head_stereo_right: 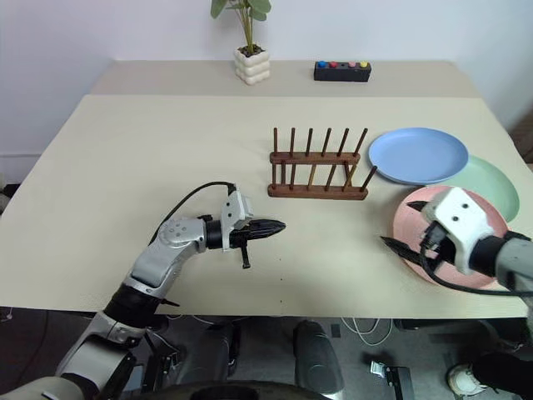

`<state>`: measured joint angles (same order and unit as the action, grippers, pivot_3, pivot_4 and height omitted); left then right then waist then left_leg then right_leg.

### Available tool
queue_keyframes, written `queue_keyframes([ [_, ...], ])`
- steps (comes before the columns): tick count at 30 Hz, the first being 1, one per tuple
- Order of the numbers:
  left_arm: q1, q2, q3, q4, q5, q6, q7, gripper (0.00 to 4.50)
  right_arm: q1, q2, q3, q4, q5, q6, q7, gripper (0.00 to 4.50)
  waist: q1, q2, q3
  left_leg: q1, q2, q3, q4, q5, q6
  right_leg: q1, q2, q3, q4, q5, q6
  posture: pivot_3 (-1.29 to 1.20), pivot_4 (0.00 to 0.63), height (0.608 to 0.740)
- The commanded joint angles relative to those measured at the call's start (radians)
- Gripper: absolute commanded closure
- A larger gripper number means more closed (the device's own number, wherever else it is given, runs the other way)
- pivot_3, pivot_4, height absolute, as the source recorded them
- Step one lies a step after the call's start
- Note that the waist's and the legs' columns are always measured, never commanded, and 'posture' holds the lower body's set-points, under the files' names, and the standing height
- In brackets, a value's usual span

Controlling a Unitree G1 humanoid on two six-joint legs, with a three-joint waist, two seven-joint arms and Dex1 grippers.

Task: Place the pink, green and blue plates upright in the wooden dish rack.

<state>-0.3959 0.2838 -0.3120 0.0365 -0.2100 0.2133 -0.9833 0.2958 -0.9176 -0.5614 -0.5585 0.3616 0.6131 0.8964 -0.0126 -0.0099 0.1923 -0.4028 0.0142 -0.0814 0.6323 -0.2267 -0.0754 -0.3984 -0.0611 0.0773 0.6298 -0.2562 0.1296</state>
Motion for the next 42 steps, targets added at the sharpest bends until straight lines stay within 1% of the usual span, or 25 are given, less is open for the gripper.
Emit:
queue_keyframes([
  [1, -0.018, -0.010, -0.018, -0.022, -0.037, -0.007, -0.057, 4.50, 0.077, 0.054, -0.050, -0.103, 0.001, 0.073, -0.059, 0.11, 0.001, 0.000, 0.000, -0.001, 0.000, 0.000, 0.000, 0.000, 0.000, -0.001, 0.000, 0.000, 0.000, 0.000, 0.000, 0.00, 0.150, 0.730],
  [7, -0.033, -0.016, -0.040, -0.015, -0.051, -0.009, -0.125, 4.50, 0.136, 0.101, -0.015, -0.143, -0.046, 0.158, -0.166, 0.11, 0.000, 0.000, 0.000, -0.002, 0.000, 0.000, 0.001, 0.000, 0.000, -0.001, 0.000, 0.000, -0.001, 0.000, 0.000, 0.00, 0.150, 0.730],
  [10, -0.042, -0.017, -0.046, -0.001, -0.035, -0.024, -0.132, 4.50, 0.151, 0.100, 0.045, -0.111, -0.114, 0.165, -0.227, 0.11, 0.000, 0.000, 0.000, -0.002, 0.000, 0.000, 0.001, 0.000, 0.000, -0.001, -0.001, 0.000, -0.001, 0.000, 0.000, 0.00, 0.150, 0.730],
  [17, -0.037, -0.017, -0.050, -0.001, -0.032, -0.026, -0.130, 4.50, 0.116, 0.112, 0.107, -0.068, -0.140, 0.177, -0.267, 0.11, 0.000, 0.000, 0.000, -0.002, 0.000, 0.000, 0.001, 0.000, 0.000, -0.002, -0.001, 0.000, -0.001, 0.000, 0.000, 0.00, 0.150, 0.730],
  [20, -0.033, -0.012, -0.050, -0.002, -0.031, -0.028, -0.125, 4.50, 0.099, 0.117, 0.120, -0.052, -0.144, 0.196, -0.283, 0.86, 0.000, 0.000, 0.000, -0.003, 0.000, 0.000, 0.001, 0.000, 0.000, -0.002, -0.001, 0.000, -0.001, 0.000, 0.000, 0.00, 0.150, 0.730],
  [22, -0.034, -0.013, -0.052, -0.002, -0.031, -0.027, -0.121, 4.50, 0.093, 0.118, 0.126, -0.048, -0.146, 0.198, -0.284, 1.77, 0.000, 0.000, 0.000, -0.003, 0.000, 0.000, 0.001, 0.000, 0.000, -0.002, -0.001, 0.000, -0.001, 0.000, 0.000, 0.00, 0.150, 0.730],
  [26, -0.035, -0.018, -0.051, -0.001, -0.029, -0.028, -0.113, 4.50, 0.093, 0.116, 0.131, -0.056, -0.146, 0.205, -0.281, 3.89, 0.001, 0.000, 0.000, -0.003, 0.000, 0.000, 0.001, 0.000, 0.000, -0.002, -0.001, 0.000, -0.001, 0.000, 0.000, 0.00, 0.150, 0.730],
  [27, -0.035, -0.018, -0.050, -0.001, -0.029, -0.027, -0.112, 4.50, 0.094, 0.114, 0.133, -0.059, -0.148, 0.206, -0.282, 4.36, 0.000, 0.000, 0.000, -0.003, 0.000, 0.000, 0.001, 0.000, 0.000, -0.002, -0.001, 0.000, -0.001, 0.000, 0.000, 0.00, 0.150, 0.730],
  [28, -0.034, -0.018, -0.050, -0.002, -0.030, -0.027, -0.111, 4.50, 0.095, 0.112, 0.134, -0.061, -0.149, 0.207, -0.282, 4.46, 0.000, -0.001, 0.000, -0.003, 0.000, 0.000, 0.001, 0.000, 0.000, -0.002, -0.001, 0.000, -0.001, 0.000, 0.000, 0.00, 0.150, 0.730],
  [38, -0.033, -0.012, -0.044, -0.005, -0.040, -0.029, -0.119, 4.50, 0.116, 0.064, 0.104, -0.139, -0.173, 0.225, -0.265, 4.46, 0.001, -0.001, 0.000, -0.003, 0.000, 0.000, 0.001, 0.000, 0.000, -0.002, -0.001, 0.000, -0.001, 0.000, 0.000, 0.00, 0.150, 0.730],
  [42, -0.039, -0.015, -0.043, 0.003, -0.039, -0.035, -0.120, 4.50, 0.112, 0.013, 0.009, -0.215, -0.163, 0.238, -0.215, 4.46, 0.001, -0.001, 0.000, -0.003, 0.000, 0.000, 0.001, 0.000, 0.000, -0.003, -0.001, 0.000, -0.001, 0.000, 0.000, 0.00, 0.150, 0.730],
])
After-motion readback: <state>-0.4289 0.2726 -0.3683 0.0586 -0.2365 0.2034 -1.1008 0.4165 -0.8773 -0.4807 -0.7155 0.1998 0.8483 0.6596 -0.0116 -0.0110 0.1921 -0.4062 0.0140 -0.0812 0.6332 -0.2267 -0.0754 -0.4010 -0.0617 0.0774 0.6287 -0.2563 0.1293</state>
